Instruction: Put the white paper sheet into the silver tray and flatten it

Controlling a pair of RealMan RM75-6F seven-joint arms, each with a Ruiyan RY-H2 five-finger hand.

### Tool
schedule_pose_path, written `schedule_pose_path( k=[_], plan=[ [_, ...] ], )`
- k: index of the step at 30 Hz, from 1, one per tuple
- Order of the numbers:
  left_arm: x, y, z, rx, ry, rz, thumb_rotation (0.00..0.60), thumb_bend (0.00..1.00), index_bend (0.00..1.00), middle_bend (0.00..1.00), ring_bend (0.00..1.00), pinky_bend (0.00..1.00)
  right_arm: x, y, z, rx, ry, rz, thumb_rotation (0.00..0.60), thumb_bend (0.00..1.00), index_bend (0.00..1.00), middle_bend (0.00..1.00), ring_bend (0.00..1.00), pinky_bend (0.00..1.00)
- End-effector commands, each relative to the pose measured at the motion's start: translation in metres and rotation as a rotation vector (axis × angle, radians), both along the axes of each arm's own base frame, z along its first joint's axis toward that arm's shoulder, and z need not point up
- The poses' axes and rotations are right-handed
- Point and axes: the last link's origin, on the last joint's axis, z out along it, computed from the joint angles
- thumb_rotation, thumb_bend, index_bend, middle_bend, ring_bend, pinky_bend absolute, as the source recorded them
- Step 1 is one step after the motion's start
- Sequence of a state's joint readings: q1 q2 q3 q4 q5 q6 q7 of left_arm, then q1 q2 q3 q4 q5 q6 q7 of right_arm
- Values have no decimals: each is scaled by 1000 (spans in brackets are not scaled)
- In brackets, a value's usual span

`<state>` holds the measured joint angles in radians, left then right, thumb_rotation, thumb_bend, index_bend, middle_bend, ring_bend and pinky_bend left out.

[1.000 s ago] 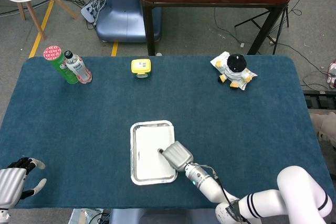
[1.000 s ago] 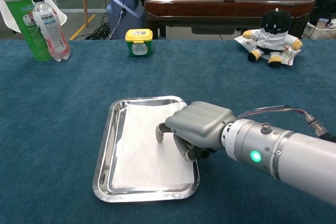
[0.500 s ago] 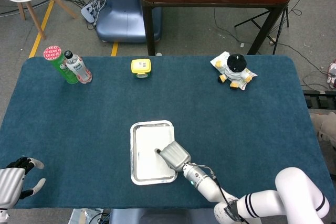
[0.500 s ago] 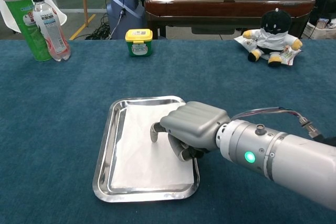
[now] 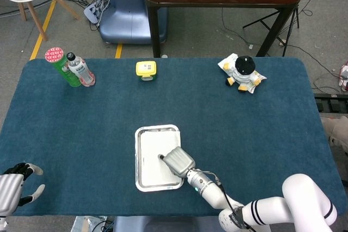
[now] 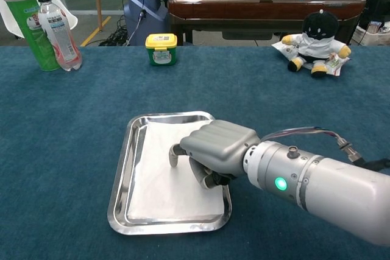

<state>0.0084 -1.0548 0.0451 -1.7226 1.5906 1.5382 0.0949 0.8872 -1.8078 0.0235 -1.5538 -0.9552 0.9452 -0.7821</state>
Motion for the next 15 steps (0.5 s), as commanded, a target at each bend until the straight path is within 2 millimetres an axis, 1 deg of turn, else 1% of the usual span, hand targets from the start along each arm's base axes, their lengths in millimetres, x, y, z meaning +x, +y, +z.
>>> schedule_pose_path(
  k=[1,15],
  plan=[
    [0,0,0,1,0,1,600,246,468,443,308,408,1,0,-1,2,-2,-1,600,1000,262,1000,1000,1000],
    [-1,0,2,9,-1,3,600,246,471,443,309,408,5,-2,-8,6,-14,-4,600,1000,262,1000,1000,1000]
  ],
)
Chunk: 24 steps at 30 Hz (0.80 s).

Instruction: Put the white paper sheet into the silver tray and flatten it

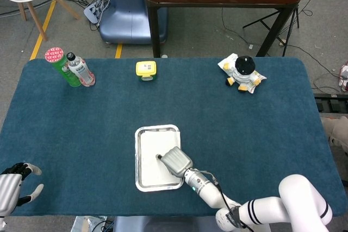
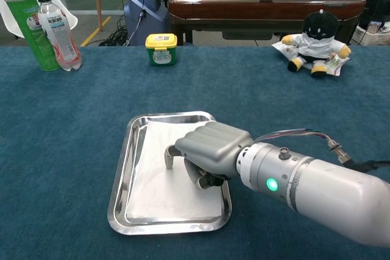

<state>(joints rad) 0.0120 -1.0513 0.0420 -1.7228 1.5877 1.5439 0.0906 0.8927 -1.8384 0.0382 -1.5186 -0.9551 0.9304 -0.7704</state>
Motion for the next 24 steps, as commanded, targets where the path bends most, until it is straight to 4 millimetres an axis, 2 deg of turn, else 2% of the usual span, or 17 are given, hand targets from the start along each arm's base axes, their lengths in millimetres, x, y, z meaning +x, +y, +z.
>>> schedule_pose_path(
  k=[1,16,19,24],
  plan=[
    [0,0,0,1,0,1,600,246,471,443,309,408,1,0,-1,1,-3,1,600,1000,261,1000,1000,1000],
    [0,-1,1,0,-2,-5,600,246,472,443,309,408,3,1,1,3,-28,17,600,1000,262,1000,1000,1000],
    [0,-1,1,0,-2,-5,600,246,472,443,308,408,1,1,8,-5,-34,27,600,1000,261,1000,1000,1000],
    [0,0,0,-4,0,-3,600,246,472,443,308,408,-1,3,32,-39,-71,46,600,1000,262,1000,1000,1000]
  ],
)
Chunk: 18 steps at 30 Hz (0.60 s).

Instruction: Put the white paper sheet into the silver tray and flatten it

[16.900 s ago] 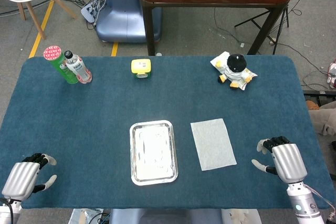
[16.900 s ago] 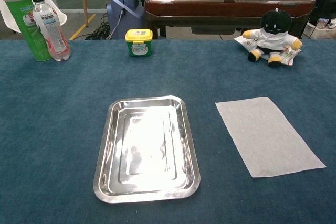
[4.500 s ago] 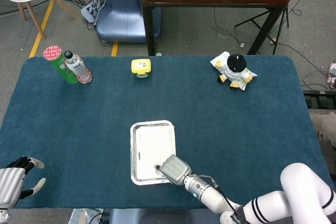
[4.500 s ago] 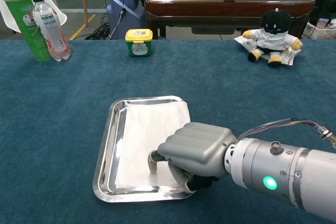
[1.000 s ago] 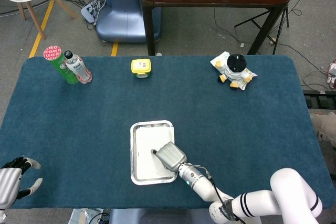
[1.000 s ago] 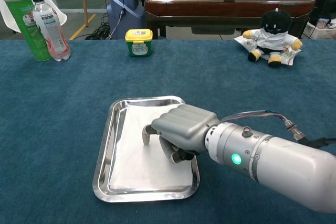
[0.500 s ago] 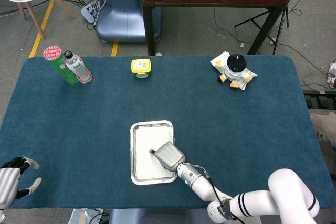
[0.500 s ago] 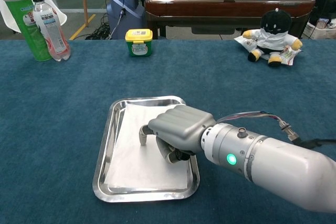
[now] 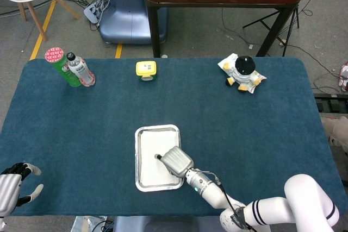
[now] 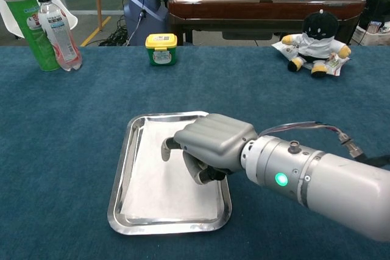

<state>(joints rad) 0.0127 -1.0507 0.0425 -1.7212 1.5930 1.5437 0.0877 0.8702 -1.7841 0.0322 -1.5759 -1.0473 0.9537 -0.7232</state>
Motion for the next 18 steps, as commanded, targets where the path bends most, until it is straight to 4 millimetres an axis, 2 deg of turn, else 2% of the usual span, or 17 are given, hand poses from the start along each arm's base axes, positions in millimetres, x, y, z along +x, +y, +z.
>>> schedule_pose_path(
  k=[1,5,9,12,15,18],
  plan=[
    [0,0,-1,-2,1,1,600,246,472,443,308,408,-4,1,20,-34,-28,14,600,998,262,1000,1000,1000],
    [0,0,-2,-6,3,1,600,246,472,443,309,409,-12,2,44,-77,-36,24,600,893,262,1000,986,1000],
    [0,1,-4,-13,6,2,600,246,472,443,309,409,-22,3,70,-120,-43,24,600,768,262,987,917,1000],
    [0,2,-6,-19,8,4,600,246,472,443,309,409,-31,5,89,-160,-48,26,600,670,262,902,840,1000],
    [0,2,-8,-23,10,5,600,246,472,443,309,410,-41,9,107,-199,-60,17,600,530,262,786,749,996],
    [-1,2,-9,-27,12,6,600,246,472,443,309,410,-51,13,123,-229,-83,1,600,375,262,665,645,926]
  ],
)
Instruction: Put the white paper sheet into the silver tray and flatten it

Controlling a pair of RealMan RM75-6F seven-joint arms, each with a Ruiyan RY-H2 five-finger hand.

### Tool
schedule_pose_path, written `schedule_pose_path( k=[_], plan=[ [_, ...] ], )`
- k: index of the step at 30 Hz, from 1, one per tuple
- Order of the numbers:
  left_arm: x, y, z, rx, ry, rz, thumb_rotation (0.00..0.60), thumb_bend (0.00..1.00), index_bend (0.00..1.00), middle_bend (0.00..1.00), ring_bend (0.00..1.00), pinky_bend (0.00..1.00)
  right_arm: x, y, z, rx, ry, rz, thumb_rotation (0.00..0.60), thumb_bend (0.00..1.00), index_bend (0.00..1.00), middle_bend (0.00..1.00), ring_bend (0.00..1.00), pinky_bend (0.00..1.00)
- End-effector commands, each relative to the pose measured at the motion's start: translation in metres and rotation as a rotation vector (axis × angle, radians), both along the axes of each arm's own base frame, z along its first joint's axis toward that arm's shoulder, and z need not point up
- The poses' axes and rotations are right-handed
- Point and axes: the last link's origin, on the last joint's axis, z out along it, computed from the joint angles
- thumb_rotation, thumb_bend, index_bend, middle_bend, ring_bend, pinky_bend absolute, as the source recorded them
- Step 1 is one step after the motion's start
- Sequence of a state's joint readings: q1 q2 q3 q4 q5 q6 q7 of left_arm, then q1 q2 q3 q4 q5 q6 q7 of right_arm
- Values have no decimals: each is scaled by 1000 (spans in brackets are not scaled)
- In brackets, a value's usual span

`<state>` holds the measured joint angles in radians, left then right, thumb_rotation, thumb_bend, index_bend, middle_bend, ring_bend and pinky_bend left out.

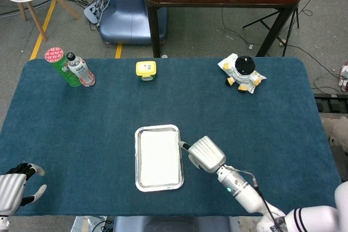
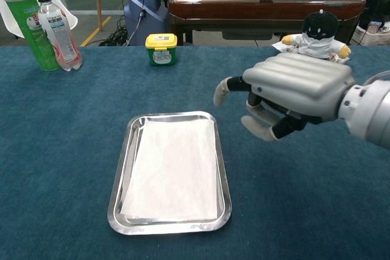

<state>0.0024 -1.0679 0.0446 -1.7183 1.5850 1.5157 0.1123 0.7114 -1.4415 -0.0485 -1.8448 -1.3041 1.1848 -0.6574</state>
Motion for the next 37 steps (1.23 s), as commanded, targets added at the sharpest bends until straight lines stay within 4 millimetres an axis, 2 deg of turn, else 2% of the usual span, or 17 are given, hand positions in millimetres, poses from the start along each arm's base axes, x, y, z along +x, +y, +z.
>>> schedule_pose_path(
  k=[1,5,7,10,16,23,25,27,30,37],
  plan=[
    [0,0,-1,-2,2,0,600,246,472,443,309,410,-13,8,18,-26,-31,-22,600,325,262,621,606,888],
    [0,0,-2,-1,3,-3,600,246,472,443,309,410,-30,16,36,-60,-61,-37,600,201,261,506,482,756],
    [1,1,-2,1,1,-8,600,246,472,443,309,410,-42,19,44,-92,-65,-33,600,185,263,475,432,648],
    [1,1,-3,1,-3,-18,600,246,472,443,309,410,-59,27,55,-140,-96,-53,600,185,285,461,411,575],
    [2,2,-5,-1,-11,-41,600,246,462,444,310,410,-86,45,80,-239,-168,-92,600,184,372,468,410,509],
    [3,3,-9,-5,-18,-64,600,246,443,443,310,410,-111,71,103,-297,-170,-209,600,183,381,472,410,476],
    [3,3,-10,-2,-23,-73,600,246,415,443,310,411,-117,76,106,-309,-176,-242,600,182,381,472,410,470],
    [4,3,-10,3,-28,-83,600,246,339,443,307,415,-124,80,109,-328,-182,-269,600,182,381,472,410,469],
    [3,4,-10,7,-32,-89,600,246,279,443,304,418,-134,84,112,-344,-193,-296,600,182,381,472,410,469],
    [4,6,-10,28,-47,-128,600,246,271,443,295,418,-142,83,121,-368,-239,-303,600,182,389,473,410,468]
  ],
)
